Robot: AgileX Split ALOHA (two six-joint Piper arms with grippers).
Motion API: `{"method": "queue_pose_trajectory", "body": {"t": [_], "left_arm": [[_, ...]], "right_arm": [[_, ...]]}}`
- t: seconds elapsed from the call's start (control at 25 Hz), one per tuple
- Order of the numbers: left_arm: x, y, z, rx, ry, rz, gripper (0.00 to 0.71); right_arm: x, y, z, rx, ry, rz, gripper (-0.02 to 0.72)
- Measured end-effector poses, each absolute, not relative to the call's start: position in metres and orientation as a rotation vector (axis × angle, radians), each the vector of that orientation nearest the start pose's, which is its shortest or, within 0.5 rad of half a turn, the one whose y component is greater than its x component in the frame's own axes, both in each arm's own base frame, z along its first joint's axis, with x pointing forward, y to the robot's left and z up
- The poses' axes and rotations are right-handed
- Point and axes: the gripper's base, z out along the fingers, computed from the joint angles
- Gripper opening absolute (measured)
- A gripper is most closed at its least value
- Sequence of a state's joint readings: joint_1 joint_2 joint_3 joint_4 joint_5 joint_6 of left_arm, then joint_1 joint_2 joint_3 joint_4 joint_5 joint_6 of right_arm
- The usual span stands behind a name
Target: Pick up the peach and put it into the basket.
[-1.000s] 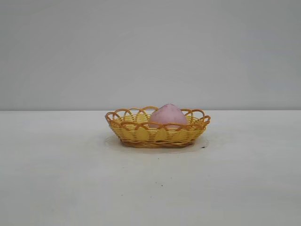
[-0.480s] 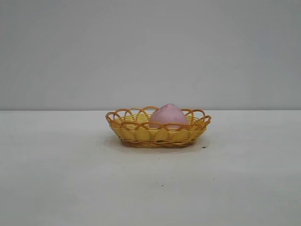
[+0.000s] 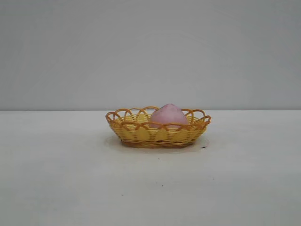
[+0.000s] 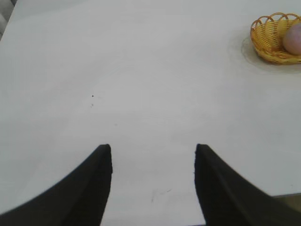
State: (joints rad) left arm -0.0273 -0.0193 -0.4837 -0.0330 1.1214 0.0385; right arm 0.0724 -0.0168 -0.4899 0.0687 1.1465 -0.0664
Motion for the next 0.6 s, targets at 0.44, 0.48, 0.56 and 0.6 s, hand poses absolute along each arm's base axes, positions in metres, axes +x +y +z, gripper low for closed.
{"method": "queue_pose_trajectory", "body": {"t": [0.44, 0.48, 0.56, 0.6], "left_arm": [[-0.0087, -0.0025, 0.2678, 0.072, 2.100, -0.033, 0.341], [-0.0087, -0.0025, 0.2678, 0.072, 2.100, -0.033, 0.341], [-0.0087, -0.0025, 0.2678, 0.072, 2.100, -0.033, 0.341], [-0.0087, -0.0025, 0.2678, 0.072, 2.100, -0.033, 0.341]], "right_arm": [[-0.0106, 0.0049, 0.2677, -0.154, 2.117, 0.087, 0.390], [-0.0106, 0.0049, 0.2677, -0.154, 2.117, 0.087, 0.390], [-0.0106, 0.0049, 0.2677, -0.154, 2.117, 0.087, 0.390], [-0.0106, 0.0049, 0.2677, -0.154, 2.117, 0.087, 0.390]]}}
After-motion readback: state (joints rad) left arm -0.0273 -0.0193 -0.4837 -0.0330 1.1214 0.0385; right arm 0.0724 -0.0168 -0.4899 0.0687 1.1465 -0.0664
